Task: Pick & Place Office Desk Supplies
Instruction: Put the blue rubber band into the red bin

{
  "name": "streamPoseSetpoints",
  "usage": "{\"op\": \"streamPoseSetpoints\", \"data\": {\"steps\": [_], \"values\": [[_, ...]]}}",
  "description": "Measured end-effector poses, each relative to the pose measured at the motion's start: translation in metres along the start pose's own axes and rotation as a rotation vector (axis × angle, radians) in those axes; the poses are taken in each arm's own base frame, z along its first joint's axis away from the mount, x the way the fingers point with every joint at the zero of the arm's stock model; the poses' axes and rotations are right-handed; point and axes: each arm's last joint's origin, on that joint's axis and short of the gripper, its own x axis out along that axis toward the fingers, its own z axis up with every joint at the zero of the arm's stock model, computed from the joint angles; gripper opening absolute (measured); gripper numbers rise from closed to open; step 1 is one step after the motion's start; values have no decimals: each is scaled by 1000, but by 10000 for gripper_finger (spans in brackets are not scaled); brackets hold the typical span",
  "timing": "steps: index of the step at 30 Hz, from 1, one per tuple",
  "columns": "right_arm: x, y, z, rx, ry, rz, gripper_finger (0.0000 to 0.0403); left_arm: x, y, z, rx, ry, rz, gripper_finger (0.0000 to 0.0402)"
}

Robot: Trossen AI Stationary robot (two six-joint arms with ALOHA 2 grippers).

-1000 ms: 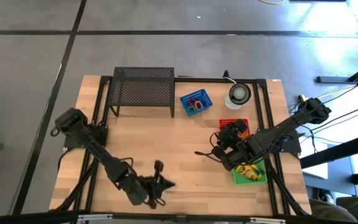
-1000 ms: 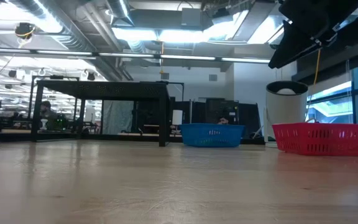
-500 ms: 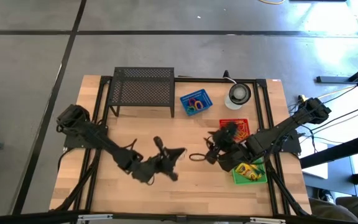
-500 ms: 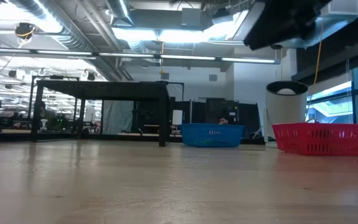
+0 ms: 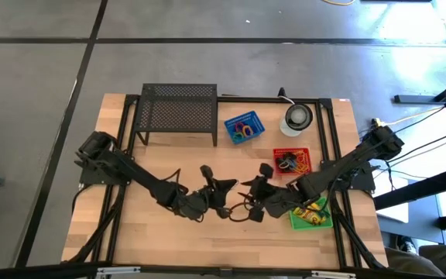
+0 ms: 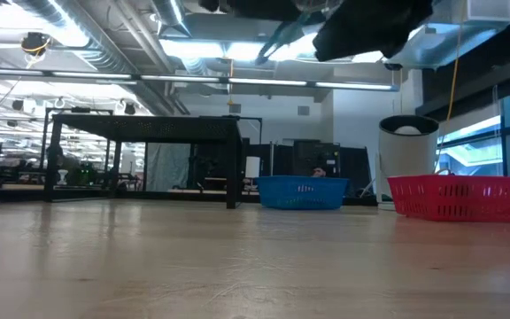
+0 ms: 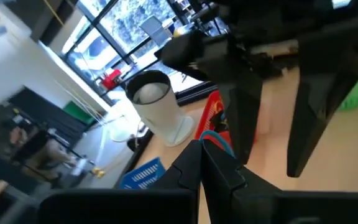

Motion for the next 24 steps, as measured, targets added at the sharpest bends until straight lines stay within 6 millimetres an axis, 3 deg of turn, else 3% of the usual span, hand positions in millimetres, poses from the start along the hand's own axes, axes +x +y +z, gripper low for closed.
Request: {"op": "streamPoseSetpoints", "data": {"steps": [10,17,24], "values": [[2,4,10,95,-86,36,155,4,-13,-9,240,41,94,3],[5,0,11,160,-89,15,155,3,-9,1,200,-15,117,3],[6,-2,12,166,-103,-21,155,3,-10,6,176,-98,32,3]]}}
